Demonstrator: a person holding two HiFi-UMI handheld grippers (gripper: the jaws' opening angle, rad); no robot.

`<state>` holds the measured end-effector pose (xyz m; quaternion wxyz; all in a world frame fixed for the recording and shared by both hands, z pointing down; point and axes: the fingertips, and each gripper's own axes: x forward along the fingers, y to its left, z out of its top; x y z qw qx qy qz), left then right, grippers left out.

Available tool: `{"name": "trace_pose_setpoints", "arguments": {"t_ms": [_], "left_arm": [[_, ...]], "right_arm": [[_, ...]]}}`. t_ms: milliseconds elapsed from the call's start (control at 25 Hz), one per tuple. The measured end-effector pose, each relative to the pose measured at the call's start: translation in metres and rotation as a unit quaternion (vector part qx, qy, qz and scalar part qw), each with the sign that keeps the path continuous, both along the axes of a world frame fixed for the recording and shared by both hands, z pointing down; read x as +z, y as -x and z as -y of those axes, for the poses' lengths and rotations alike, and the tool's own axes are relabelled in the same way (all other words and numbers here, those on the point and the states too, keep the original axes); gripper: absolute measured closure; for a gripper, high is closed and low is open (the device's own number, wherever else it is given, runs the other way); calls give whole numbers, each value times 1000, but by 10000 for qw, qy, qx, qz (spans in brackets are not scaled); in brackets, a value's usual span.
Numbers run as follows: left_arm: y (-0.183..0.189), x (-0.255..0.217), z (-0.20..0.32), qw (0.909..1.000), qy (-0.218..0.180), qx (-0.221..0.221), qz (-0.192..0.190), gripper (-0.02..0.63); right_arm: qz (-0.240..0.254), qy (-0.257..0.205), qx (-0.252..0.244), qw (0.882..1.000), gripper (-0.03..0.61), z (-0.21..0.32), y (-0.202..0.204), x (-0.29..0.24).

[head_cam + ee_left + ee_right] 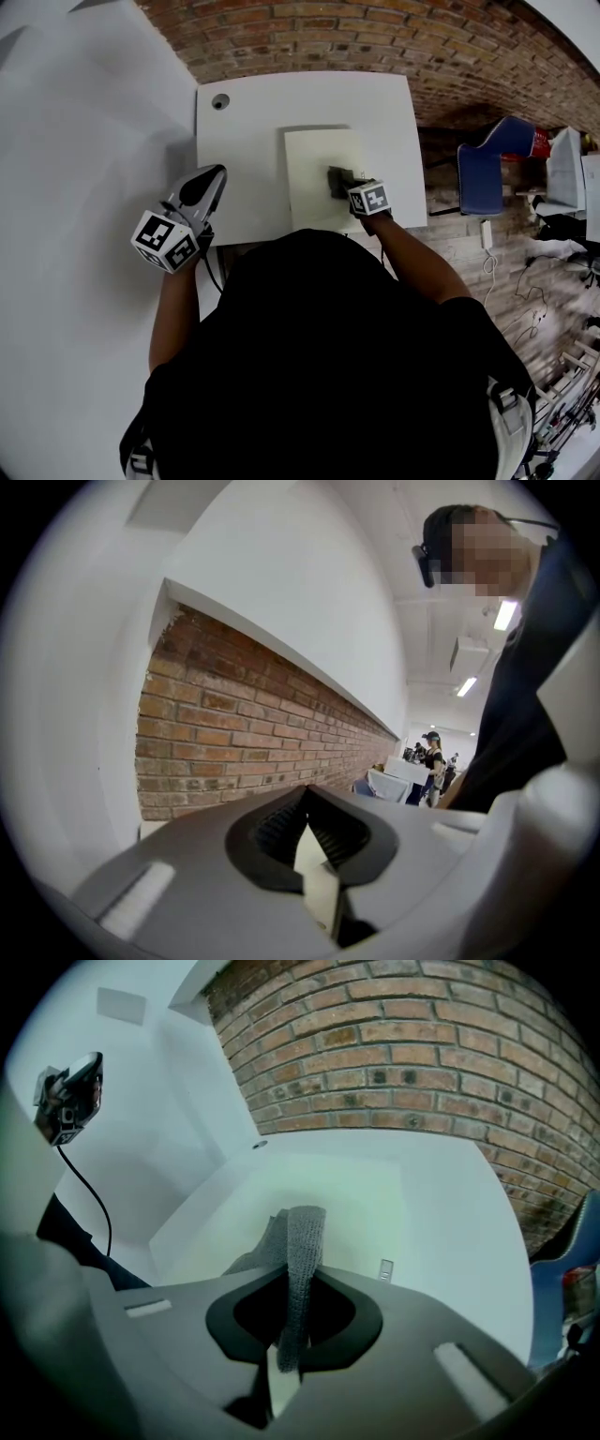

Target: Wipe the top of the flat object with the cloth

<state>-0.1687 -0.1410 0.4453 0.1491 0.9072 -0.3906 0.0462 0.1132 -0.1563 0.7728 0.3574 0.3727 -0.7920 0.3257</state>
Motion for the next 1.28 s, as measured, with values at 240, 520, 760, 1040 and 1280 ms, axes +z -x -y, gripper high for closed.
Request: {"name": "trace_pose_setpoints", "arguments": {"t_ms": [240, 520, 760, 1040, 1280], "left_arm": [[-17, 2, 2, 10000, 28, 66, -38, 612], [-32, 0, 2, 9999, 1, 135, -42, 612], [-39, -2, -1, 9999, 7, 152, -24, 612], [-36, -1, -4, 9999, 26, 168, -35, 612], [-32, 3, -4, 9996, 51, 264, -50, 612]], "right_arm": [[-145, -48, 186, 9997, 569, 7, -32, 5], [-262, -134, 403, 9988, 569, 12, -57, 2], [-323, -135, 426, 9985, 569, 13, -67, 0], [-354, -145, 540, 9978, 569, 13, -69, -4], [115, -408, 694, 9967, 569, 15, -44, -36]]}}
